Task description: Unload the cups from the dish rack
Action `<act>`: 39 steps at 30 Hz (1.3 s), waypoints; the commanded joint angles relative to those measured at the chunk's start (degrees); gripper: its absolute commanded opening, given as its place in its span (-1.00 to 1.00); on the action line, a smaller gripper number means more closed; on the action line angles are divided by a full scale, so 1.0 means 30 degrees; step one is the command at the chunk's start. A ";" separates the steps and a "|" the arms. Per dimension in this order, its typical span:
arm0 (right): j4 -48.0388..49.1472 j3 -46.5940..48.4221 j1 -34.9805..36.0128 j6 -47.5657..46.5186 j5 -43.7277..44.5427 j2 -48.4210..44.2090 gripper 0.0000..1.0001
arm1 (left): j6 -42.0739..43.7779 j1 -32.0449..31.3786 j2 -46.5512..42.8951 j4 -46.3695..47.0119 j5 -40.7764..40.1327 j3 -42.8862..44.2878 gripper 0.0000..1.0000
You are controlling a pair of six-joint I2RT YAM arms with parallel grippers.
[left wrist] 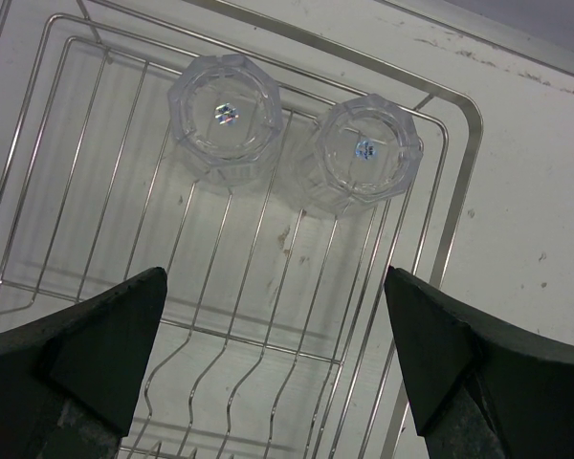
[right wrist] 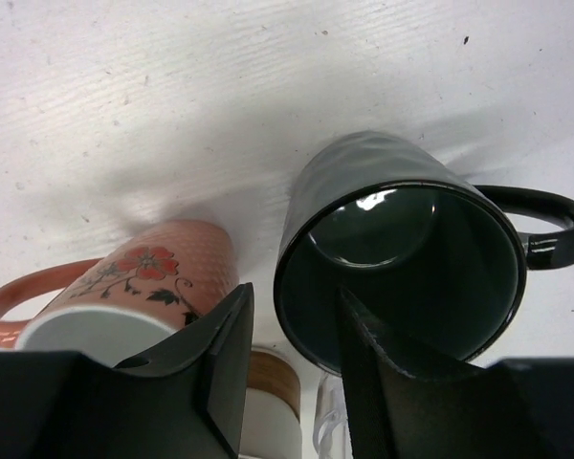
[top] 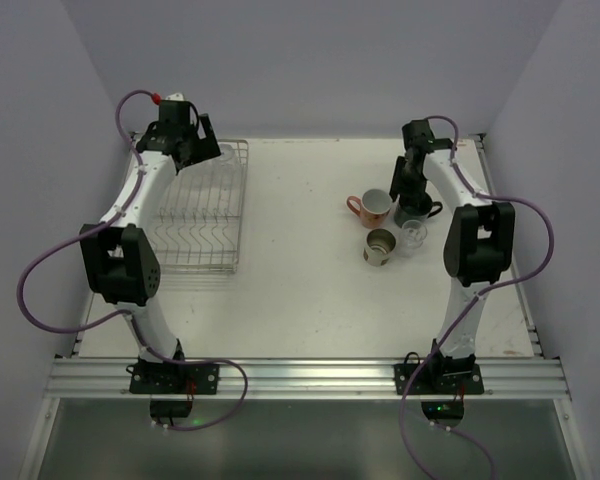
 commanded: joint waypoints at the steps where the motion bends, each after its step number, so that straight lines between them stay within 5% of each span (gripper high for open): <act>1: -0.0194 0.0125 0.0264 0.0157 0.0579 -0.2238 -0.15 | 0.0233 0.0142 -0.1179 0.0619 -0.0261 -0.0189 1.00; 24: 0.1646 -0.6173 0.2051 0.1329 -0.2256 -1.0913 0.24 | 0.0349 0.0171 -0.4724 0.1117 0.1204 -0.2739 1.00; 39: 0.5781 -0.7962 0.3984 0.0216 -0.5132 -1.0154 0.26 | 0.3103 0.0201 -0.0304 0.2345 0.0614 0.0716 1.00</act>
